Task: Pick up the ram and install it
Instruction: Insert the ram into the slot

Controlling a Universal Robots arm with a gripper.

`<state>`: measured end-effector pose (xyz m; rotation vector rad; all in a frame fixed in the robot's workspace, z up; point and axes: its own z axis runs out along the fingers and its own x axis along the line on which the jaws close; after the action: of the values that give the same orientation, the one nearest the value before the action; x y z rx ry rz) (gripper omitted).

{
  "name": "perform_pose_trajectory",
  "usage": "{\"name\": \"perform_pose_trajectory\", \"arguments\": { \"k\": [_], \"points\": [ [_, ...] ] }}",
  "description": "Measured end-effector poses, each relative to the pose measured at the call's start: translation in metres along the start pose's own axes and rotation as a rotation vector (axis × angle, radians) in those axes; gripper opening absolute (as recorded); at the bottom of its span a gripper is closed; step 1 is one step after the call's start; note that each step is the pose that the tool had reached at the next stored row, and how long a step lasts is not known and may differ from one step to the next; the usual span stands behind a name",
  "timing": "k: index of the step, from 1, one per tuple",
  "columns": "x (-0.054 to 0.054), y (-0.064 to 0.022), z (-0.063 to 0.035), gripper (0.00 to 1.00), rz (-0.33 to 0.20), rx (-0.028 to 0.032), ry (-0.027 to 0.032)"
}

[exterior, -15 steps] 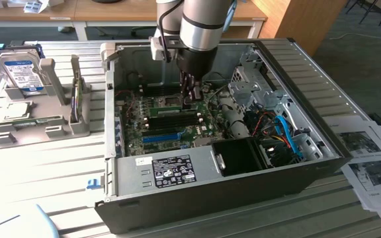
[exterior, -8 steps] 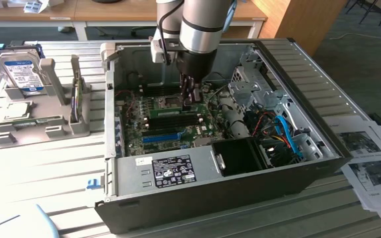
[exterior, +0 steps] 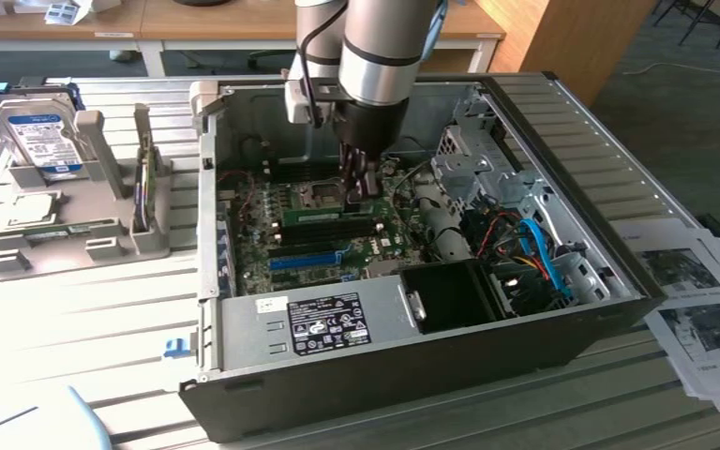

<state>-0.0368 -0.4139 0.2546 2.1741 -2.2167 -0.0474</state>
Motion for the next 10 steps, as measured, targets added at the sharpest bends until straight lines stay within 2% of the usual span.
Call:
{"name": "perform_pose_trajectory", "arguments": {
  "k": [10],
  "points": [
    [0.0,-0.0002,0.0041,0.11,0.0,-0.0001,0.0012]
  ]
}}
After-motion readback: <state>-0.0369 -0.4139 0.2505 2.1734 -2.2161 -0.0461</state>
